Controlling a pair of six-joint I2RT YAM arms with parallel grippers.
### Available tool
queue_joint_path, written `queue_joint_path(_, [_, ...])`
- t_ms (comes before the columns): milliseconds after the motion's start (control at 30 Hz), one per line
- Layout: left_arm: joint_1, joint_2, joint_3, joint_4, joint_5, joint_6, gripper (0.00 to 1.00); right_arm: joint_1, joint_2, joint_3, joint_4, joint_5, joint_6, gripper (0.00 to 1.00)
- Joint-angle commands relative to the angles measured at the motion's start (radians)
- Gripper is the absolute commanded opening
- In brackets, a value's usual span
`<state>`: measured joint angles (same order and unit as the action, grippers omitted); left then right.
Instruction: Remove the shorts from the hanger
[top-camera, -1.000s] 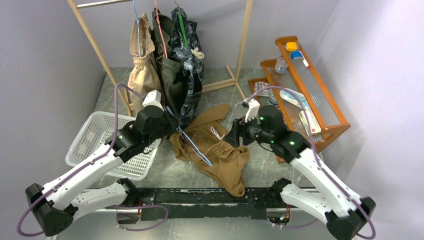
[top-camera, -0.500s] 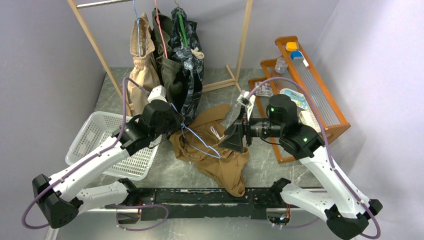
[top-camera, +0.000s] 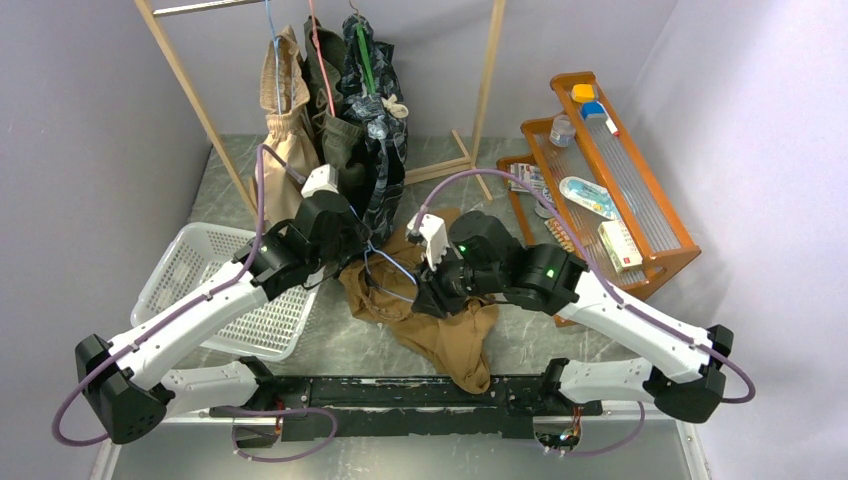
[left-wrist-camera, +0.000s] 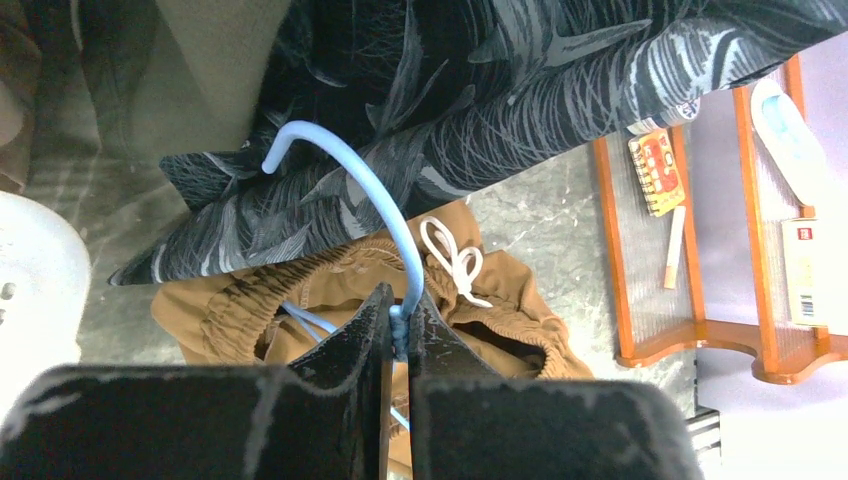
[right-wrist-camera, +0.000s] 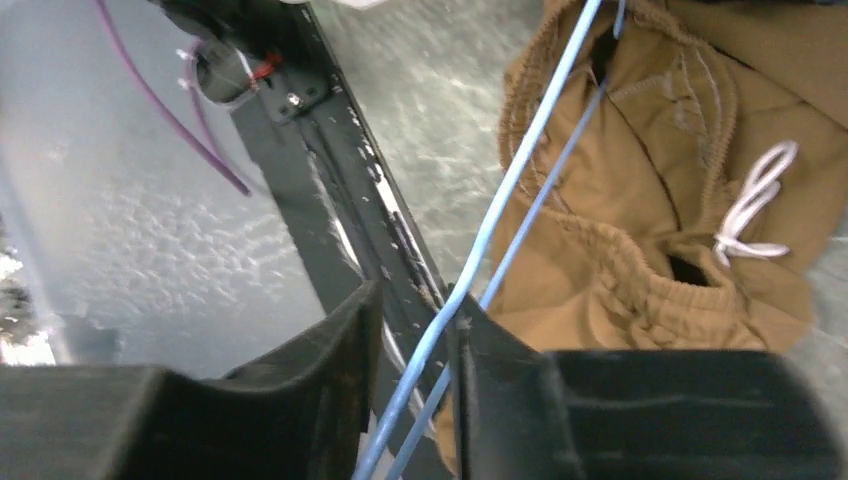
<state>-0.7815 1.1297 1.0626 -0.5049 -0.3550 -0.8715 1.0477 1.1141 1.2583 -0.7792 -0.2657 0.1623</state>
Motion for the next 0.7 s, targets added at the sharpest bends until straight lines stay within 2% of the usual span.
queue_joint_path(0, [-0.004,0.016,-0.006,-0.067,-0.01,0.009,0.07,0.033,0.036,0.052,-0.078,0.211,-0.026,0.24])
queue_joint_path(67, [-0.005,0.008,-0.016,-0.057,0.0,0.019,0.08,0.038,0.024,0.054,-0.079,0.222,-0.023,0.11])
queue_joint_path(133, [-0.004,-0.002,-0.031,-0.048,0.013,0.029,0.19,0.038,-0.004,0.039,-0.072,0.255,-0.01,0.01])
queue_joint_path(300, [-0.005,-0.037,-0.063,-0.043,0.043,0.039,0.58,0.037,-0.086,0.003,-0.107,0.299,0.026,0.0])
queue_joint_path(367, [-0.004,-0.066,-0.09,-0.018,0.061,0.051,0.69,0.037,-0.125,-0.02,-0.115,0.329,0.049,0.0])
queue_joint_path(533, [-0.005,-0.191,-0.201,0.141,0.17,0.121,0.82,0.037,-0.177,-0.055,-0.178,0.46,0.124,0.0])
queue_joint_path(667, [-0.005,-0.248,-0.246,0.192,0.206,0.157,0.85,0.037,-0.247,-0.097,-0.176,0.577,0.178,0.0])
